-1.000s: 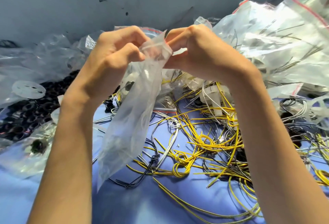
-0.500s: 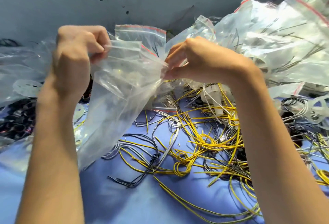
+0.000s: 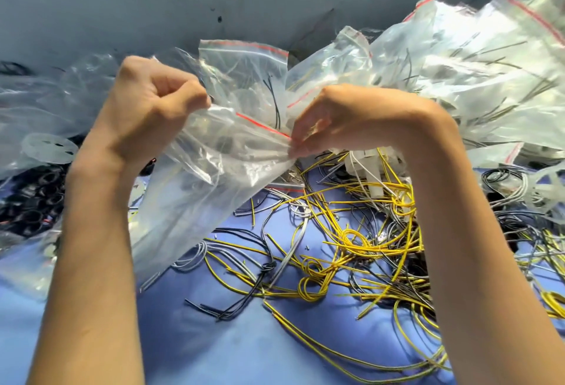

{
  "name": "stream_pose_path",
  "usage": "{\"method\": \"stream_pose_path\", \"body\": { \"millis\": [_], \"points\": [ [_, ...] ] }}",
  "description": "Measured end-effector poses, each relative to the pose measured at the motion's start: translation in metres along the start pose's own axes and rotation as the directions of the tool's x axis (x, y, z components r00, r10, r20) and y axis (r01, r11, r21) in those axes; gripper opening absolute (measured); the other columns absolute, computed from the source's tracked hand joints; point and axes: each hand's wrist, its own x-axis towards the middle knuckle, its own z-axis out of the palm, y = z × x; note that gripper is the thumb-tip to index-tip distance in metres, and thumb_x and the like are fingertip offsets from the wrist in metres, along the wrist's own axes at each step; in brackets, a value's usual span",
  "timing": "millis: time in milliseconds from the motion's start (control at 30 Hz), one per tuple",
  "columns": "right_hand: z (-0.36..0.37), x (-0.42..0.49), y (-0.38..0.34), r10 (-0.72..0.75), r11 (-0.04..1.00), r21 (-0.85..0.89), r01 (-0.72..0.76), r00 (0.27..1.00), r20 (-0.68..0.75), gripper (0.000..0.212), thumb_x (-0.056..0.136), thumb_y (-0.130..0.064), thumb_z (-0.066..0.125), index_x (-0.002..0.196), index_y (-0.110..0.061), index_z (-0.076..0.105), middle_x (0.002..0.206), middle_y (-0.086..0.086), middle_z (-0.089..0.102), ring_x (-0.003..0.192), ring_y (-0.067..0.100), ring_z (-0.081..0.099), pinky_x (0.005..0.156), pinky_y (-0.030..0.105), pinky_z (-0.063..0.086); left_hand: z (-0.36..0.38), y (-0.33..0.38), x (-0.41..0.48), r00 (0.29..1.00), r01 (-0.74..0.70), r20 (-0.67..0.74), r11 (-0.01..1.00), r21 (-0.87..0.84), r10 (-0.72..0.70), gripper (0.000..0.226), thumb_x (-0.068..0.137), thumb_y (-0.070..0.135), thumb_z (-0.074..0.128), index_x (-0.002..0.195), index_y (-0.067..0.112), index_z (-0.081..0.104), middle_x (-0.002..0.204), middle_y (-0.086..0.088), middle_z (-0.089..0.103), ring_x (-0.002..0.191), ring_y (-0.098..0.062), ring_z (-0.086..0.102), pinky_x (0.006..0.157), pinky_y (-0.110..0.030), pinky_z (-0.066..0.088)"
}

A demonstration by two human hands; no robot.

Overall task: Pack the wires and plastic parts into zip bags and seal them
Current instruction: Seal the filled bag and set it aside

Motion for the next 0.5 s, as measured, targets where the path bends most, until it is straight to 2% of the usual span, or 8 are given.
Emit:
{"method": "stream_pose_path", "body": {
  "millis": [133, 200, 233, 267, 300, 400, 500],
  "points": [
    [0.0, 0.002, -0.005, -0.023, 1.0, 0.009, 0.023, 0.999, 0.034, 0.007, 0.079, -0.043, 0.069, 0.08, -0.048, 0.065, 0.063, -0.035, 0.06, 0.059, -0.008, 0.056, 0.046, 0.004, 0.035, 0.009, 0.002, 0.0, 1.0, -0.009, 0.02, 0.998, 0.07, 0.008, 0.042, 0.079, 0.013, 0.057, 0.05, 0.004, 0.028, 0.044, 0.008, 0.018, 0.04, -0.007, 0.015, 0.039, -0.016, 0.009],
    [-0.001, 0.001, -0.004, -0.015, 0.999, 0.03, 0.013, 0.998, 0.053, 0.01, 0.08, -0.041, 0.07, 0.088, -0.046, 0.067, 0.072, -0.03, 0.065, 0.067, -0.009, 0.058, 0.056, 0.011, 0.041, 0.018, 0.007, 0.002, 0.99, -0.047, 0.136, 0.995, 0.089, 0.035, 0.038, 0.074, 0.015, 0.056, 0.05, 0.014, 0.026, 0.044, 0.009, 0.02, 0.043, -0.006, 0.017, 0.041, -0.017, 0.011],
    [-0.001, 0.0, -0.003, -0.009, 0.999, 0.044, 0.007, 0.999, 0.053, 0.014, 0.08, -0.041, 0.069, 0.094, -0.044, 0.067, 0.078, -0.027, 0.067, 0.071, -0.009, 0.059, 0.062, 0.016, 0.043, 0.024, 0.009, 0.003, 0.977, -0.062, 0.212, 0.992, 0.109, 0.038, 0.035, 0.071, 0.016, 0.055, 0.049, 0.015, 0.028, 0.052, 0.016, 0.021, 0.045, -0.006, 0.018, 0.042, -0.019, 0.013],
    [-0.002, -0.001, -0.001, -0.001, 0.998, 0.061, -0.002, 0.999, 0.049, 0.018, 0.08, -0.041, 0.069, 0.098, -0.042, 0.068, 0.083, -0.024, 0.068, 0.075, -0.006, 0.06, 0.067, 0.021, 0.045, 0.031, 0.01, 0.004, 0.957, -0.07, 0.288, 0.99, 0.125, 0.031, 0.031, 0.068, 0.017, 0.055, 0.049, 0.014, 0.032, 0.052, 0.001, 0.02, 0.046, -0.005, 0.02, 0.044, -0.021, 0.016],
    [-0.004, -0.003, 0.001, 0.009, 0.997, 0.078, -0.012, 0.999, 0.043, 0.019, 0.081, -0.042, 0.068, 0.1, -0.041, 0.067, 0.086, -0.022, 0.068, 0.079, -0.001, 0.062, 0.07, 0.023, 0.047, 0.039, 0.01, 0.004, 0.932, -0.076, 0.361, 0.989, 0.128, 0.025, 0.028, 0.067, 0.017, 0.057, 0.049, 0.013, 0.035, 0.047, 0.005, 0.028, 0.047, -0.005, 0.023, 0.045, -0.022, 0.019],
    [-0.011, -0.009, 0.003, 0.028, 0.995, 0.096, -0.032, 0.999, 0.043, 0.019, 0.081, -0.038, 0.069, 0.099, -0.04, 0.067, 0.089, -0.018, 0.07, 0.083, 0.006, 0.064, 0.073, 0.028, 0.051, 0.064, 0.012, 0.001, 0.852, -0.08, 0.523, 0.989, 0.124, 0.003, 0.028, 0.068, 0.008, 0.065, 0.052, 0.018, 0.044, 0.047, 0.004, 0.037, 0.046, -0.006, 0.033, 0.046, -0.016, 0.025],
    [-0.013, -0.013, 0.005, 0.065, 0.997, 0.046, -0.069, 0.995, 0.079, 0.03, 0.078, -0.028, 0.071, 0.106, -0.037, 0.066, 0.092, -0.017, 0.07, 0.086, 0.006, 0.066, 0.079, 0.03, 0.053, 0.085, 0.016, -0.002, 0.781, -0.126, 0.625, 0.978, 0.167, -0.006, 0.017, 0.069, 0.016, 0.07, 0.061, 0.025, 0.058, 0.046, 0.007, 0.043, 0.046, -0.003, 0.041, 0.044, -0.013, 0.029]
  ]
}}
